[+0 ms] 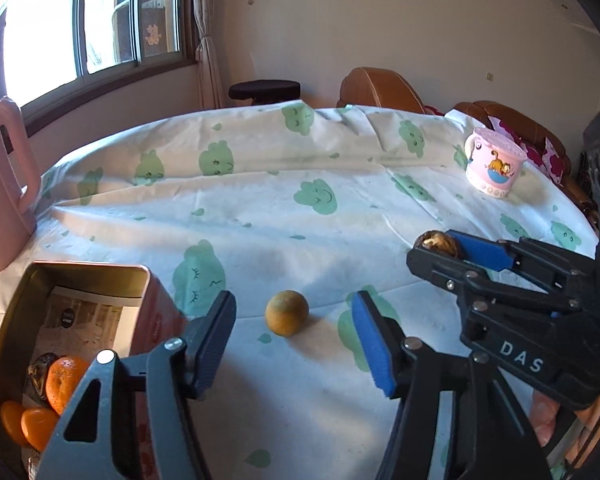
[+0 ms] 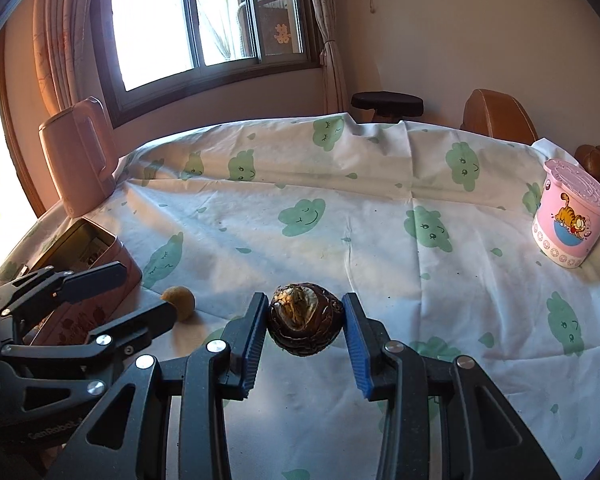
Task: Organize fruits
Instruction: 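Grasp a small yellow-brown fruit with the left gripper while the right gripper grasps a dark brown round fruit, then carry the yellow-brown fruit in the left gripper while the right gripper carries the dark fruit to the tin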
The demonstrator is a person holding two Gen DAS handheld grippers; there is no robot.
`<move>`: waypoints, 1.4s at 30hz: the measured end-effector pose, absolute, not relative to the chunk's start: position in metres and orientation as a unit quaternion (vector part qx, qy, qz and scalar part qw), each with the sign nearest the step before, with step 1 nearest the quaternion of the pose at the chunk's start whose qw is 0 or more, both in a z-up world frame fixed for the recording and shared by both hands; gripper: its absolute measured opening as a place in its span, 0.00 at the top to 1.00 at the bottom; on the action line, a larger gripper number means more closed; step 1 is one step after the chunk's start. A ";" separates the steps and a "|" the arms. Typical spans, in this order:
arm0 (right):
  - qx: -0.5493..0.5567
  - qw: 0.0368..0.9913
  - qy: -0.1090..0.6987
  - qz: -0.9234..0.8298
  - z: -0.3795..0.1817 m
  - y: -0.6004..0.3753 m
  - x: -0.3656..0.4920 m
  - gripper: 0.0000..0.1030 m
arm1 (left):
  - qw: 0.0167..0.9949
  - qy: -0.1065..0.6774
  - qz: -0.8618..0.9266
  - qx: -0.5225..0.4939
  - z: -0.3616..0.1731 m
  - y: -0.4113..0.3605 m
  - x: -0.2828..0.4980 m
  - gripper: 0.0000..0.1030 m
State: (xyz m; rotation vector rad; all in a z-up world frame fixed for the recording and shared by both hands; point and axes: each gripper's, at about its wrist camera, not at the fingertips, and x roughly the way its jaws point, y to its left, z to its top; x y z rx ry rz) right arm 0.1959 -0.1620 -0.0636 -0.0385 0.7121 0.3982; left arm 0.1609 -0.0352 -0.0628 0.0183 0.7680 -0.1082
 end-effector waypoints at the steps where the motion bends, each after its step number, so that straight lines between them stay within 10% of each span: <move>1: -0.018 0.918 0.345 0.193 -0.063 -0.162 0.196 0.61 | 0.923 0.382 -0.052 0.010 -0.066 -0.036 0.165 0.45; 10: -0.022 0.917 0.347 0.197 -0.065 -0.160 0.195 0.61 | 0.902 0.427 -0.064 -0.001 -0.085 -0.040 0.187 0.72; 42: -0.028 0.947 0.247 0.206 -0.043 -0.165 0.161 0.61 | 0.949 0.303 -0.082 -0.026 -0.052 -0.030 0.142 0.73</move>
